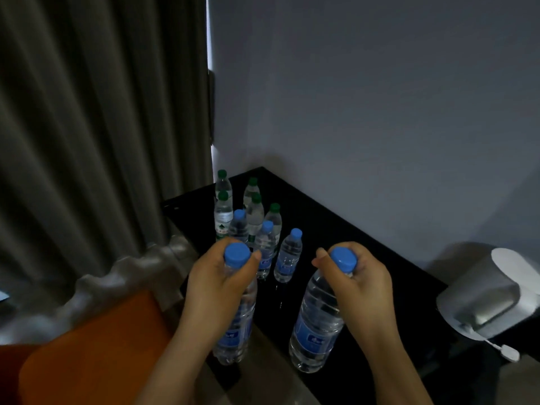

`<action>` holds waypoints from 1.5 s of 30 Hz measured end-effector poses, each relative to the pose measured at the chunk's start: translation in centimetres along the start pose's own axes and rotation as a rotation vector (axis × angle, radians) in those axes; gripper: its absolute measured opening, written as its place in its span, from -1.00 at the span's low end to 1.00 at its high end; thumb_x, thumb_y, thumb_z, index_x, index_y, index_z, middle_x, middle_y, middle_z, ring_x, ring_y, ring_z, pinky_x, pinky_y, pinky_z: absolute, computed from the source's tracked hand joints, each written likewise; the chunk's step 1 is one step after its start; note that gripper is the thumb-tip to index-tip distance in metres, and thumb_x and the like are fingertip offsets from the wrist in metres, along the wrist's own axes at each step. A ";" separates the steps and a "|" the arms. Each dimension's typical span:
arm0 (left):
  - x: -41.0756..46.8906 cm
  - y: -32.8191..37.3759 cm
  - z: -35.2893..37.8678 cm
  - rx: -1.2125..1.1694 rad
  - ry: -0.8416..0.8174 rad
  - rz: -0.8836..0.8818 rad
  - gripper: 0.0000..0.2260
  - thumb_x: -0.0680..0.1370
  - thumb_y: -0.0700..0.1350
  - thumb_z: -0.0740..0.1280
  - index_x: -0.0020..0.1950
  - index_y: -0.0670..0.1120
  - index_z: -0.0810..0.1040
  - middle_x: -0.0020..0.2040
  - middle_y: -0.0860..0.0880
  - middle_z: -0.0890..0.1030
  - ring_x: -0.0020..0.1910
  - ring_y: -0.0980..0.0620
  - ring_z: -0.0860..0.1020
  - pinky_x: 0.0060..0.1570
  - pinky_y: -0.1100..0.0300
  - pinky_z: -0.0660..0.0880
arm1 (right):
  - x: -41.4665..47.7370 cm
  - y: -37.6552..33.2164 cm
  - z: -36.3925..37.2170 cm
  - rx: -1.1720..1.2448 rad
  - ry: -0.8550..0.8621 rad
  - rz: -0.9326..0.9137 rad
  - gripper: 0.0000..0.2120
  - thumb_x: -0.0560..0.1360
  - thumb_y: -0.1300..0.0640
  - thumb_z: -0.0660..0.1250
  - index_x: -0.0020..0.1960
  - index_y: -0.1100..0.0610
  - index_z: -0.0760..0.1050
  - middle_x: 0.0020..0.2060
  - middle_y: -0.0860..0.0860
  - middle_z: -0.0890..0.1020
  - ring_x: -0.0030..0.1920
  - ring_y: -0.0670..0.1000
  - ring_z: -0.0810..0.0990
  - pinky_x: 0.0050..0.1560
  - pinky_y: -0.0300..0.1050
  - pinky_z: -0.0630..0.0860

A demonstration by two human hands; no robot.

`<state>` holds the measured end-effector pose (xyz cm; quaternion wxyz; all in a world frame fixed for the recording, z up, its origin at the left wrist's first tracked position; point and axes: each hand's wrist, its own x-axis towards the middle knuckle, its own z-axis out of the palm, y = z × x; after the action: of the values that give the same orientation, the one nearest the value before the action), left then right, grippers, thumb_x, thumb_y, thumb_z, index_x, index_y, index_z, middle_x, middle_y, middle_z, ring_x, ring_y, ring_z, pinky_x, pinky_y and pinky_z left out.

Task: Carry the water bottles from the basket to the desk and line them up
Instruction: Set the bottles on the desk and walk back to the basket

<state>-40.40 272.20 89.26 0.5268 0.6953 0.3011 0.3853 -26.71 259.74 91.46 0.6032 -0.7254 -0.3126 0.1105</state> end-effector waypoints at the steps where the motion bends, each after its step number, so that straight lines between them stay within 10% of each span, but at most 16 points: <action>1: 1.0 -0.3 0.7 0.001 -0.016 0.003 -0.81 0.52 -0.12 0.35 -0.17 -0.23 0.45 -0.39 -0.14 0.48 -0.45 0.02 0.45 -0.40 0.23 0.46 | 1.2 0.7 0.1 -0.003 -0.001 0.012 -0.86 0.47 0.09 0.40 -0.20 0.12 0.52 -0.26 0.10 0.65 -0.24 0.08 0.61 -0.35 -0.28 0.50; 12: 9.7 -7.9 6.1 0.206 -0.106 -0.060 -0.85 0.50 0.02 0.35 0.04 0.04 0.55 0.03 0.12 0.62 0.00 0.23 0.57 -0.01 0.15 0.56 | 11.0 7.5 0.6 -0.155 -0.015 0.032 -0.82 0.45 0.07 0.43 -0.24 0.12 0.49 -0.36 0.02 0.59 -0.34 -0.02 0.56 -0.35 -0.17 0.49; 45: 14.8 -19.5 8.1 0.301 -0.350 -0.129 -0.81 0.49 -0.07 0.40 0.09 -0.01 0.56 -0.01 0.06 0.62 0.01 0.11 0.58 0.01 0.09 0.54 | 11.6 16.4 3.7 -0.225 -0.022 0.245 -0.85 0.46 0.16 0.39 -0.06 -0.04 0.49 -0.08 -0.09 0.63 -0.03 -0.23 0.60 -0.11 -0.39 0.54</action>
<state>-25.97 285.52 72.45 0.4850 0.8014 0.3031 0.1753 -14.34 268.30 77.54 0.4967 -0.8199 -0.2386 0.1554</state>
